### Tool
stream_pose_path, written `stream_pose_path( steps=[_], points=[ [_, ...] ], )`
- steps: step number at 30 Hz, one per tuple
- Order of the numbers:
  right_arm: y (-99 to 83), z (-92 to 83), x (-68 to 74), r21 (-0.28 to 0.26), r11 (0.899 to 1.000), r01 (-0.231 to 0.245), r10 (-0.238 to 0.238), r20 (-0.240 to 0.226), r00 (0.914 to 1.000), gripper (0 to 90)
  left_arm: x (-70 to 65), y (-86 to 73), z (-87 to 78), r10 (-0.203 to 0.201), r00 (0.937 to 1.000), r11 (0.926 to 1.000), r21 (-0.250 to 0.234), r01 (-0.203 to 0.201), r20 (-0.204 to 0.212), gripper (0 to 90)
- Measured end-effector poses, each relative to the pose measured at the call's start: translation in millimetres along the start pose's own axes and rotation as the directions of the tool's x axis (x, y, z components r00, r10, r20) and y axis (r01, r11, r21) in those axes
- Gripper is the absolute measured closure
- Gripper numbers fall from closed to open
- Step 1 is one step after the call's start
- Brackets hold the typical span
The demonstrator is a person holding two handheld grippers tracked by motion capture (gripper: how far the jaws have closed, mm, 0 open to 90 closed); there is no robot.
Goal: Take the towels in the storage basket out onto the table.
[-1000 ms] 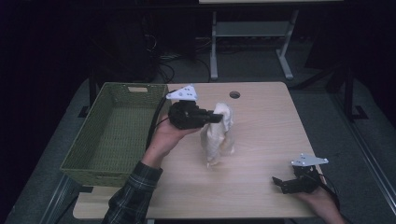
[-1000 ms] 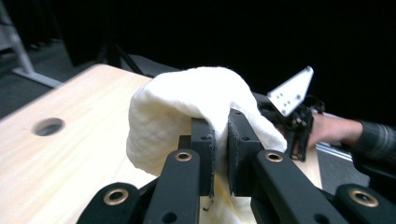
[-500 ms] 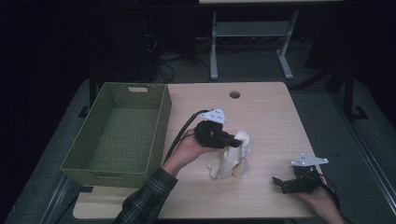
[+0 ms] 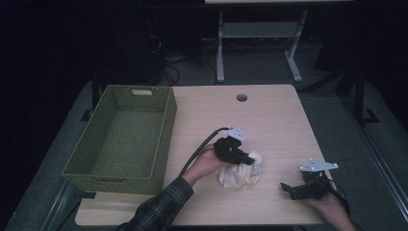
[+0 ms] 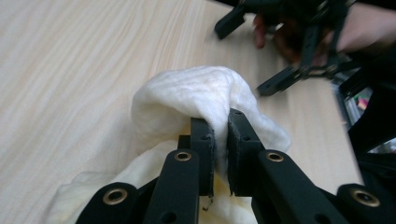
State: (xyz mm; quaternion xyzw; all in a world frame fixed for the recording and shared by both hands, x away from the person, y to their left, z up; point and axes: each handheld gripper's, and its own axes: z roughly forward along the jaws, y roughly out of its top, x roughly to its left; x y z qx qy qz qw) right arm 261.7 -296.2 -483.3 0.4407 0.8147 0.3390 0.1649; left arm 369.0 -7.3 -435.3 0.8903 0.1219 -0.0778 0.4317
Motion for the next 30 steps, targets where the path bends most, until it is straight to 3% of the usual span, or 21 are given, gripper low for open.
stream_pose_path(
  steps=[3, 6, 10, 12, 16, 21, 30],
  points=[
    [0.0, 0.0, 0.0, 0.0, 1.0, 0.0, 0.0, 0.0, 1.0, 0.0, 2.9, -3.9, 10.0, -0.007, 1.0, 0.9998, 0.016, 0.007, -0.003, 80.4],
    [0.0, 0.0, 0.1, 0.0, 1.0, 0.0, 0.0, 0.0, 1.0, 0.0, 2.2, -3.3, 9.8, -0.005, 1.0, 1.0, 0.008, 0.005, -0.008, 66.5],
    [-0.1, -0.1, -0.1, 0.0, 1.0, 0.002, -0.002, -0.002, 1.0, 0.0, -3.3, 2.5, -7.0, 0.013, 0.999, 0.9994, -0.031, -0.014, -0.043, 47.6],
    [-0.2, -0.2, 0.0, 0.0, 1.0, 0.003, -0.003, -0.003, 1.0, 0.0, -6.1, 3.8, -18.2, 0.013, 0.9981, 0.9986, -0.05, -0.016, -0.06, 43.9],
    [-0.3, -0.3, -0.1, 0.0, 1.0, 0.004, -0.004, -0.003, 1.0, 0.0, -15.4, -1.2, -36.6, 0.026, 0.997, 0.9971, -0.07, -0.031, -0.073, 45.1],
    [-0.3, -0.2, -0.1, -0.001, 1.0, 0.004, -0.004, -0.003, 1.0, 0.0, -28.9, -20.6, -49.6, 0.044, 0.995, 0.997, -0.059, -0.05, -0.09, 51.4],
    [-0.3, -0.2, 0.0, 0.0, 1.0, 0.003, -0.003, -0.003, 1.0, 0.0, -52.7, -64.1, -50.8, 0.041, 0.9924, 0.9987, -0.026, -0.044, -0.116, 55.3]
  ],
)
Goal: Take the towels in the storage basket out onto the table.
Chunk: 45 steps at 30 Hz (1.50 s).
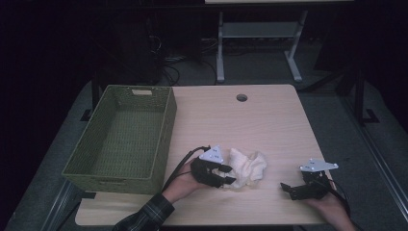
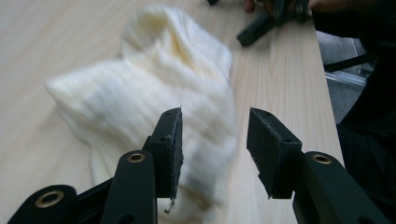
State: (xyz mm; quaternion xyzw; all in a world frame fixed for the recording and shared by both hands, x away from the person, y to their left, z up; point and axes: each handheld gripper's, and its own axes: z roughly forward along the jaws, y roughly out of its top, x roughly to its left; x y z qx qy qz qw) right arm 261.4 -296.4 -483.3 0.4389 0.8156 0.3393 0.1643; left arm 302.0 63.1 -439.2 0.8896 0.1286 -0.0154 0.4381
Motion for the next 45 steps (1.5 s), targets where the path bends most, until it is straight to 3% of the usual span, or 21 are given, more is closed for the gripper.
stream_pose_path(
  steps=[3, 11, 20, 24, 32, 45],
  points=[
    [0.0, 0.0, 0.0, 0.0, 1.0, 0.0, 0.0, 0.0, 1.0, 0.0, -2.0, -9.3, 4.0, 0.011, 0.9995, 0.9994, 0.033, -0.01, -0.029, 55.3],
    [0.0, 0.0, 0.0, 0.0, 1.0, 0.0, 0.0, 0.0, 1.0, 0.0, -1.3, -16.9, 20.0, 0.02, 0.9991, 0.9948, 0.101, -0.016, -0.039, 56.4],
    [0.0, 0.0, 0.0, 0.0, 1.0, 0.0, 0.0, 0.0, 1.0, 0.0, 1.2, -16.3, 18.6, 0.003, 0.9972, 0.9946, 0.103, 0.005, -0.074, 82.2],
    [0.0, 0.0, 0.0, 0.0, 1.0, 0.0, 0.0, 0.0, 1.0, 0.0, 0.3, -10.5, 12.9, -0.006, 0.9983, 0.9963, 0.085, 0.011, -0.057, 83.7],
    [0.0, 0.0, 0.0, 0.0, 1.0, 0.0, 0.0, 0.0, 1.0, 0.0, 3.3, 9.7, -4.7, -0.019, 0.9983, 0.9998, -0.001, 0.019, -0.055, 84.6],
    [0.0, -0.2, -0.2, 0.001, 1.0, 0.0, 0.0, 0.001, 1.0, 0.3, 18.3, 44.6, -16.4, -0.028, 0.9941, 0.9957, -0.09, 0.019, -0.105, 85.1]
  ],
)
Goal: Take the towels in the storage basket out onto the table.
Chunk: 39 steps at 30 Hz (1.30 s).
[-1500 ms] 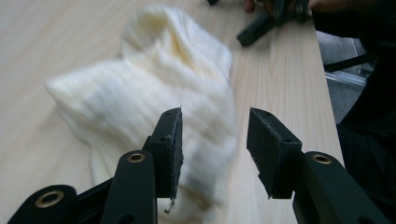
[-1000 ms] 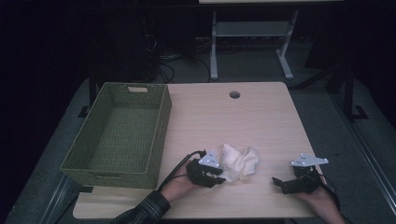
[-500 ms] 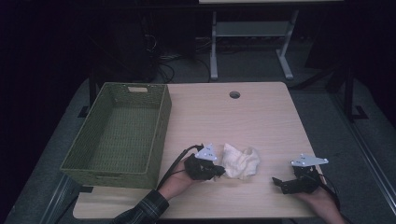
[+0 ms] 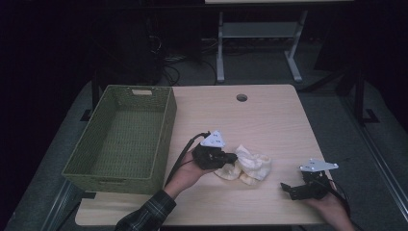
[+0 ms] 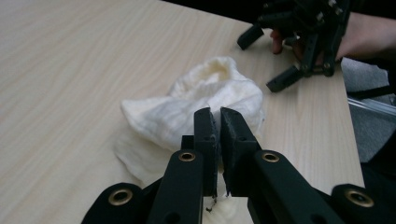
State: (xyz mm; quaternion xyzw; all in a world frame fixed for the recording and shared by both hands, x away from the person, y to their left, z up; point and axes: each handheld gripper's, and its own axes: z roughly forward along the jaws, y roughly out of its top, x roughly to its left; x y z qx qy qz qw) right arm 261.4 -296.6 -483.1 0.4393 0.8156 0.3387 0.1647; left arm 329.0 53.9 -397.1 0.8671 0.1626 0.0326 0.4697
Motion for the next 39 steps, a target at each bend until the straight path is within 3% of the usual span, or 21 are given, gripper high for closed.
stream_pose_path(
  steps=[4, 6, 9, 16, 24, 27, 32, 37, 39],
  points=[
    [-1.0, -4.7, -0.4, -0.022, 1.0, 0.015, -0.015, -0.014, 0.9998, 16.1, 6.9, 5.9, -6.2, -0.02, 0.9994, 0.9993, -0.033, 0.019, -0.029, 85.1],
    [0.8, -6.9, -0.5, -0.02, 1.0, 0.004, -0.005, -0.034, 0.9994, 17.7, 10.0, 8.6, -11.6, -0.03, 0.9985, 0.9982, -0.053, 0.028, -0.045, 85.2],
    [5.7, -10.8, 3.3, -0.062, 0.998, -0.001, -0.003, -0.059, 0.9982, 22.9, 16.0, 12.7, -21.4, -0.041, 0.996, 0.9957, -0.087, 0.034, -0.079, 85.3],
    [23.0, -10.3, 17.8, -0.122, 0.993, 0.006, -0.021, -0.126, 0.9918, 33.7, 29.7, 17.0, -45.2, -0.112, 0.9814, 0.9826, -0.164, 0.087, -0.156, 85.5],
    [50.8, -2.9, 39.6, -0.189, 0.981, 0.052, -0.088, -0.186, 0.9785, 50.8, 41.3, 8.6, -57.7, -0.161, 0.9654, 0.9752, -0.183, 0.124, -0.205, 85.5],
    [62.1, 3.9, 46.7, -0.196, 0.978, 0.066, -0.108, -0.211, 0.9715, 57.4, 42.3, 8.1, -60.4, -0.168, 0.9634, 0.9737, -0.187, 0.13, -0.209, 85.5],
    [74.4, 17.6, 49.2, -0.195, 0.977, 0.081, -0.124, -0.218, 0.9681, 64.0, 44.0, 5.9, -60.0, -0.172, 0.9601, 0.975, -0.177, 0.134, -0.22, 85.5],
    [78.1, 33.5, 51.6, -0.143, 0.983, 0.112, -0.144, -0.233, 0.9617, 62.1, 45.4, 4.5, -59.4, -0.18, 0.9593, 0.9742, -0.174, 0.143, -0.217, 85.5],
    [77.5, 36.9, 53.5, -0.122, 0.984, 0.127, -0.152, -0.223, 0.9629, 66.9, 45.2, 4.5, -58.9, -0.181, 0.9593, 0.9739, -0.175, 0.144, -0.217, 85.5]
  ],
)
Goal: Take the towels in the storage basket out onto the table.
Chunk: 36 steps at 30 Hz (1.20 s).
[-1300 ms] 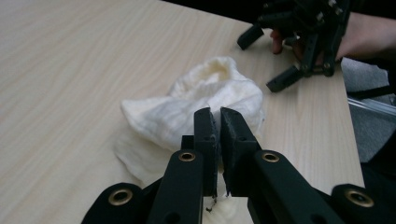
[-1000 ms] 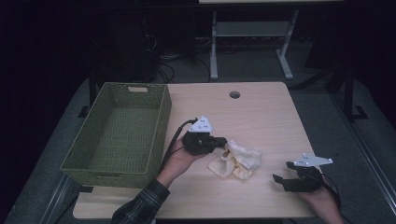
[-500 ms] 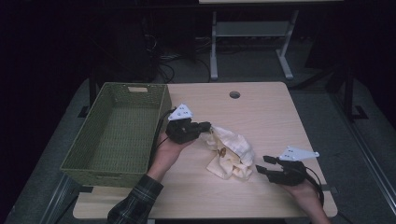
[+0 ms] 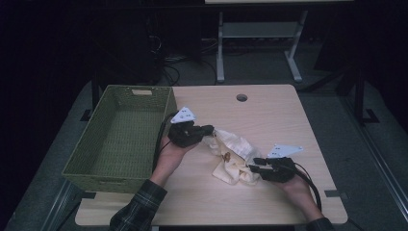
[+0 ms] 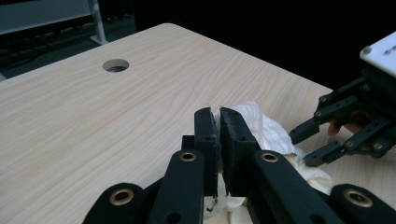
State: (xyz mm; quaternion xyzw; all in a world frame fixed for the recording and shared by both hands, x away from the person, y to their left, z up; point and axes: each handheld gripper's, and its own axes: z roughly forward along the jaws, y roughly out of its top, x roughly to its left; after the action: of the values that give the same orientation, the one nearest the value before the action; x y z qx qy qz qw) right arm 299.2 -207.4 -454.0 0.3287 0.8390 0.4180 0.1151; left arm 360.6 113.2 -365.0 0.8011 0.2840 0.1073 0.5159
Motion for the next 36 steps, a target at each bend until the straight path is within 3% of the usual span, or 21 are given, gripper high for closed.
stream_pose_path(
  steps=[3, 5, 12, 20, 29, 36],
  points=[
    [-0.9, 0.1, -1.6, -0.005, 1.0, 0.007, -0.006, 0.02, 0.9998, 80.6, -0.5, -0.3, 0.1, 0.003, 1.0, 1.0, 0.004, -0.003, 0.0, 85.5],
    [-0.6, -2.9, -2.7, -0.013, 1.0, -0.007, 0.007, 0.028, 0.9996, 84.3, -0.4, -0.3, -0.2, 0.004, 1.0, 1.0, 0.005, -0.004, -0.002, 85.5],
    [3.8, -21.6, -11.9, -0.078, 0.996, -0.039, 0.041, 0.021, 0.9989, 85.3, -0.5, 2.4, 1.8, 0.003, 0.9998, 0.9999, 0.013, -0.003, -0.02, 85.5],
    [20.8, -42.6, -31.2, -0.123, 0.992, -0.023, 0.031, 0.068, 0.9972, 86.3, 2.8, 13.8, 10.1, -0.011, 0.9991, 0.9997, 0.019, 0.012, -0.042, 85.4],
    [36.6, -58.8, -66.9, -0.126, 0.991, -0.04, 0.056, 0.127, 0.9904, 86.6, 7.9, 22.9, 45.6, 0.019, 0.9952, 0.9979, 0.063, -0.013, -0.096, 85.4],
    [38.7, -51.7, -100.3, -0.092, 0.991, -0.093, 0.106, 0.148, 0.9833, 86.6, 24.6, 16.4, 83.6, 0.003, 0.9934, 0.9926, 0.121, 0.011, -0.115, 85.2]
  ],
)
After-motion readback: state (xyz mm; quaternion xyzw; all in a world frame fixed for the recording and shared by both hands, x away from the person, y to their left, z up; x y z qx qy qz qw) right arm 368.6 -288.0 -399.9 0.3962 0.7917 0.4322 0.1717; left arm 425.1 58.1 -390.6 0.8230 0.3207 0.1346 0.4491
